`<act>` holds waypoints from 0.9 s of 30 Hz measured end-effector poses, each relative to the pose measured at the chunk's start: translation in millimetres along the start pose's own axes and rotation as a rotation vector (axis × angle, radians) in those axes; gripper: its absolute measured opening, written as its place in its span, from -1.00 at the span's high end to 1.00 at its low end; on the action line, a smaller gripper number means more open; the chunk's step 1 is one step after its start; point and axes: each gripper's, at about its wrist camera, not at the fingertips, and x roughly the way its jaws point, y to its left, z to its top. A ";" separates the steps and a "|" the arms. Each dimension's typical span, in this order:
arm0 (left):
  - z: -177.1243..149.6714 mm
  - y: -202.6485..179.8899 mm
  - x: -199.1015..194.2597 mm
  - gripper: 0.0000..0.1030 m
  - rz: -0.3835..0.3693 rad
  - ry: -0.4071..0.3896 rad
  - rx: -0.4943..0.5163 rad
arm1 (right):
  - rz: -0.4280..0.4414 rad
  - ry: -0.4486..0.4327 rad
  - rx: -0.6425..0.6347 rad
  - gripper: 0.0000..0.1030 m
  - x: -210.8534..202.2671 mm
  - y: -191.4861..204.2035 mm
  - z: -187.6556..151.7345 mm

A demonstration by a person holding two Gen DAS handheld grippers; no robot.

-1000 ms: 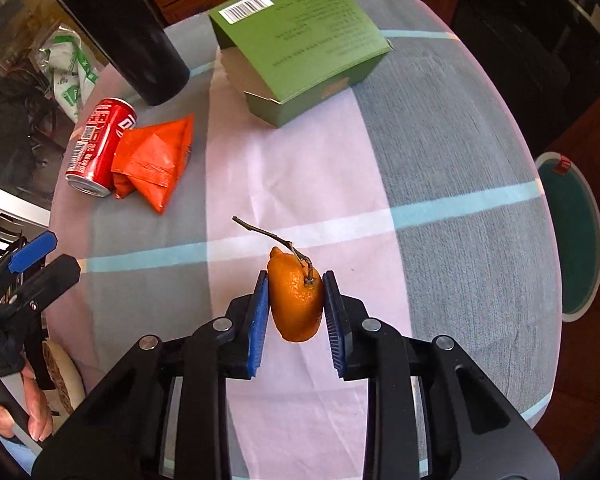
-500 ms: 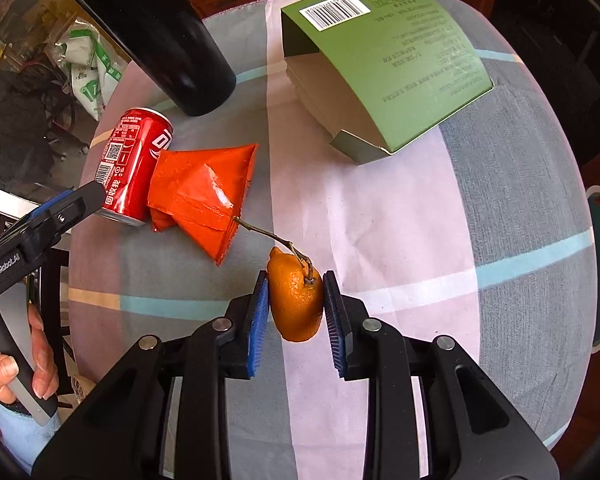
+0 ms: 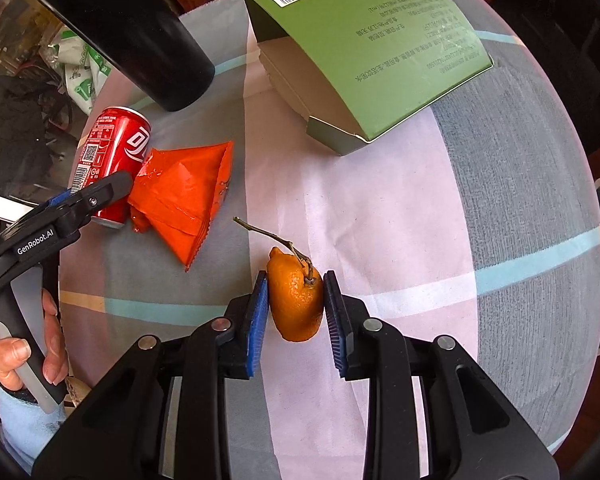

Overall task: Collect trash
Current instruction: 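Grasp the red Coca-Cola can with the left tool while the right tool holds the tangerine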

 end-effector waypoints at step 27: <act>-38.2 -2.8 -14.8 -0.13 -0.006 0.019 0.011 | -0.010 -0.010 0.012 0.49 -0.8 -11.8 -4.4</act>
